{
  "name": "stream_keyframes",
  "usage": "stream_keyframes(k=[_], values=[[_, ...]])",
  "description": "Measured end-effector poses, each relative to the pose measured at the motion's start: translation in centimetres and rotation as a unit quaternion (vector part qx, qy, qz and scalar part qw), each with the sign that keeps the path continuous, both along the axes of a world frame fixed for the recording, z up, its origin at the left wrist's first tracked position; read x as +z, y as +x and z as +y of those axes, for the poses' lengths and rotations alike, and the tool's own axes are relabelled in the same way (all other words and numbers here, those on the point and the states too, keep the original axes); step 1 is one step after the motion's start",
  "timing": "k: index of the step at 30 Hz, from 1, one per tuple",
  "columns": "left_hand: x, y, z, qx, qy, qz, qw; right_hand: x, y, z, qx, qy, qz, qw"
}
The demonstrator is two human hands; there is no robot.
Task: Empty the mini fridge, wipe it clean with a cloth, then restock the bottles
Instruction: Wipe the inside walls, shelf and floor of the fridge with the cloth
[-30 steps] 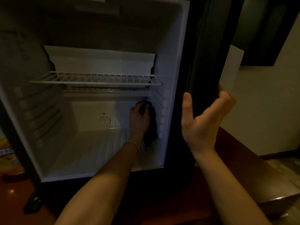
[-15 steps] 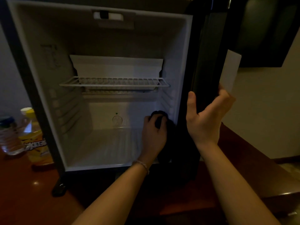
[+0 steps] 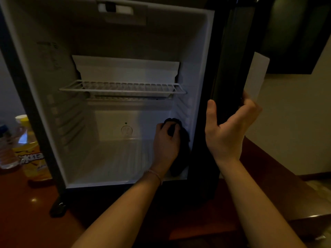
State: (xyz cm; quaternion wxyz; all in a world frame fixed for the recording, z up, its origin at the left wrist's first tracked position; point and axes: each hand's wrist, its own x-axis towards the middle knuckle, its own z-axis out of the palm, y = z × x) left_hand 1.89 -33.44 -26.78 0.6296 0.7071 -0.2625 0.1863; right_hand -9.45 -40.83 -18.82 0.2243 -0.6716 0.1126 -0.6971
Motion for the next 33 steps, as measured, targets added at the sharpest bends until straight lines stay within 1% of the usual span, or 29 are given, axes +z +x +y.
stream_keyframes(k=[2,6,8,13,17,21,26,30,33], values=[[0.2,1.1,-0.3,0.001,0.014,-0.007,1.000,0.0,0.0,0.0,0.009,0.004,0.000,1.000],[0.6,3.7,-1.3,0.007,0.042,0.034,0.999,0.1,-0.1,-0.2,0.007,0.004,-0.001,1.000],[0.7,4.8,-1.6,0.004,0.052,0.034,0.998,0.0,0.0,-0.3,0.006,0.000,-0.005,1.000],[0.4,6.0,-2.0,-0.003,0.040,0.031,0.999,-0.1,0.1,-0.4,-0.002,-0.012,-0.010,1.000],[0.4,4.8,-1.5,-0.008,0.036,0.039,0.999,-0.1,0.0,-0.3,-0.002,-0.009,-0.011,1.000],[-0.2,2.0,-0.5,-0.008,0.022,0.006,1.000,0.0,-0.1,-0.1,0.002,-0.004,-0.006,1.000],[-0.7,-1.9,0.8,-0.021,0.011,0.010,1.000,-0.1,-0.4,0.2,0.011,0.011,0.000,1.000],[-1.0,-3.6,1.4,-0.030,0.016,-0.007,0.999,-0.4,-0.3,0.0,0.011,0.009,0.005,1.000],[-0.9,-4.1,1.4,-0.032,0.008,0.013,0.999,-0.5,-0.4,-0.1,0.009,0.010,0.009,1.000]])
